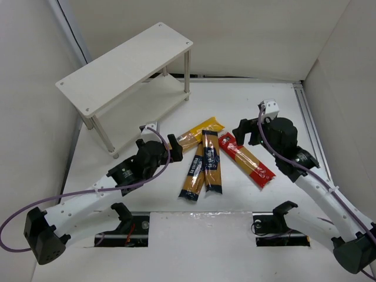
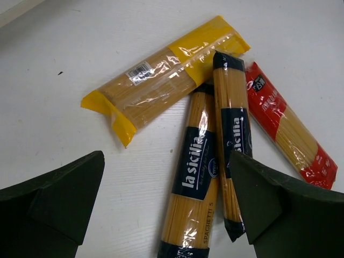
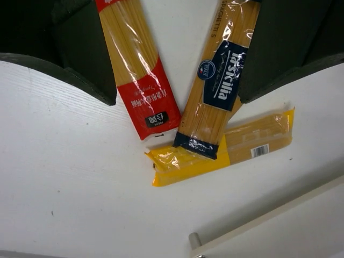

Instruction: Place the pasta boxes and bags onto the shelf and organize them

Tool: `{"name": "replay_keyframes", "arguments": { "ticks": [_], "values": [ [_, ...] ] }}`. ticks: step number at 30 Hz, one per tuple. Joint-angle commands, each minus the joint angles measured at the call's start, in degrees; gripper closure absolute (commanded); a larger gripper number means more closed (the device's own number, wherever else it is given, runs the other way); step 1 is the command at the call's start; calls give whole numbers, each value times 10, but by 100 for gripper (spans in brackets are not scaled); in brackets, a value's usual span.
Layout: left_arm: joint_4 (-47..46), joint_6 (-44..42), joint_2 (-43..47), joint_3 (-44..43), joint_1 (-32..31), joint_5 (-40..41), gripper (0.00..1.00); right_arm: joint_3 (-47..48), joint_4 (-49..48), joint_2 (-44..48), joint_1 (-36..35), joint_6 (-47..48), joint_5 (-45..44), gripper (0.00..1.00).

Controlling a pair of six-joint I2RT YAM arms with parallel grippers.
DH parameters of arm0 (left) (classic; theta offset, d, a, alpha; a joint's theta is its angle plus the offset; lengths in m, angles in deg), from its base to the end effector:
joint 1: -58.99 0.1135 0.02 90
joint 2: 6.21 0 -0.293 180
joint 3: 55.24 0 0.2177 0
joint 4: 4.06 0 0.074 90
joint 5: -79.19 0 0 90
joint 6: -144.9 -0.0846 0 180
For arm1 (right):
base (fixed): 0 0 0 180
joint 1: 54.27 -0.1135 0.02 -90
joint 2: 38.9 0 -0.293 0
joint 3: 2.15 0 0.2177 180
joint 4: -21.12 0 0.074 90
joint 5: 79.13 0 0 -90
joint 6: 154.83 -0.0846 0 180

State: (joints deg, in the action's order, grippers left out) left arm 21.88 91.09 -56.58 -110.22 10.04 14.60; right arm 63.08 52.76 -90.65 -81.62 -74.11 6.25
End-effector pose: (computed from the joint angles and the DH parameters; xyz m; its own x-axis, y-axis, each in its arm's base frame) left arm 0.1523 -0.1196 0.3019 -0.4400 -0.3069 -0.8439 0.1969 0.8840 -0.4241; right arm 0.1814 0.0862 0.3450 -0.3361 0.0071 -0.9418 -0.3402 0.9315 0.1285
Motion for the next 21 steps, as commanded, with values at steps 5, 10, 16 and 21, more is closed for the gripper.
{"name": "replay_keyframes", "arguments": {
  "ticks": [5,10,16,21],
  "values": [
    [-14,-7,8,15,3,-18,0,-38,-64,-28,2,36,122,0],
    [-4,-7,8,2,3,-18,0,-52,-40,-86,-9,37,139,0],
    [-11,-7,-3,2,3,-19,0,-77,-63,-183,-71,16,124,0],
    [1,6,-14,10,3,-19,0,-47,-63,-295,-99,-6,100,0]
  ]
}}
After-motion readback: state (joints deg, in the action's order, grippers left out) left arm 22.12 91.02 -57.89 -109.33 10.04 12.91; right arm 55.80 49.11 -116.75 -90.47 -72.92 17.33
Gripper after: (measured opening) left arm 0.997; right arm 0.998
